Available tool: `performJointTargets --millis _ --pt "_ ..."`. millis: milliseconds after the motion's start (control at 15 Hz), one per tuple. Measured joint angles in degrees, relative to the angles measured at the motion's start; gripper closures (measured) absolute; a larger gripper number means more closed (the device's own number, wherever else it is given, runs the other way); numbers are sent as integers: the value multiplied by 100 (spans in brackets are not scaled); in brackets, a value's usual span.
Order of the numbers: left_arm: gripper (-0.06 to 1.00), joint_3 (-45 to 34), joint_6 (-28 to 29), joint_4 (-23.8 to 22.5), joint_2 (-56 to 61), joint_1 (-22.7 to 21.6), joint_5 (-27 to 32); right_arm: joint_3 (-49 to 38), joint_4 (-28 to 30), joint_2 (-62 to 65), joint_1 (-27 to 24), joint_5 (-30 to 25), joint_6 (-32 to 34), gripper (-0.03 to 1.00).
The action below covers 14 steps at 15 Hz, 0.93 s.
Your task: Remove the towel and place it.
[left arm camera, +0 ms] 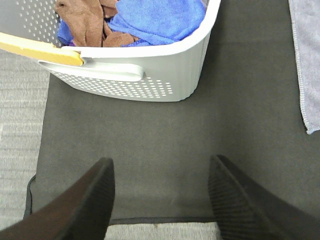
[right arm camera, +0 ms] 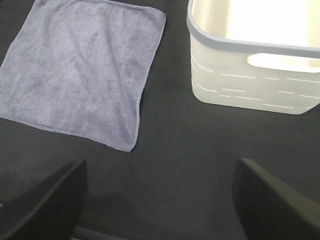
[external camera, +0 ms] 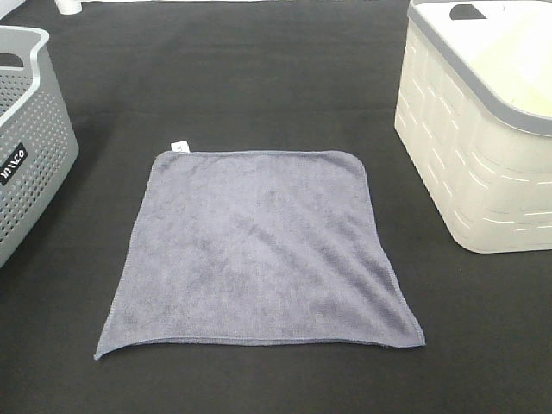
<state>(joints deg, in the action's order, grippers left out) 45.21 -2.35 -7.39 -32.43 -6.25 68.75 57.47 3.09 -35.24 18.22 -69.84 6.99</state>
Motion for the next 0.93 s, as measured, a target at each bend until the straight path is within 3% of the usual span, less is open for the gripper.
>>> performJointTargets --millis 467,933 --pt "41 -521 -63 315 1610 0 -115 -1066 115 1650 0 -6 -11 20" --pt "41 -1375 -258 424 3191 0 -218 -1885 63 3088 0 -11 -544 20"
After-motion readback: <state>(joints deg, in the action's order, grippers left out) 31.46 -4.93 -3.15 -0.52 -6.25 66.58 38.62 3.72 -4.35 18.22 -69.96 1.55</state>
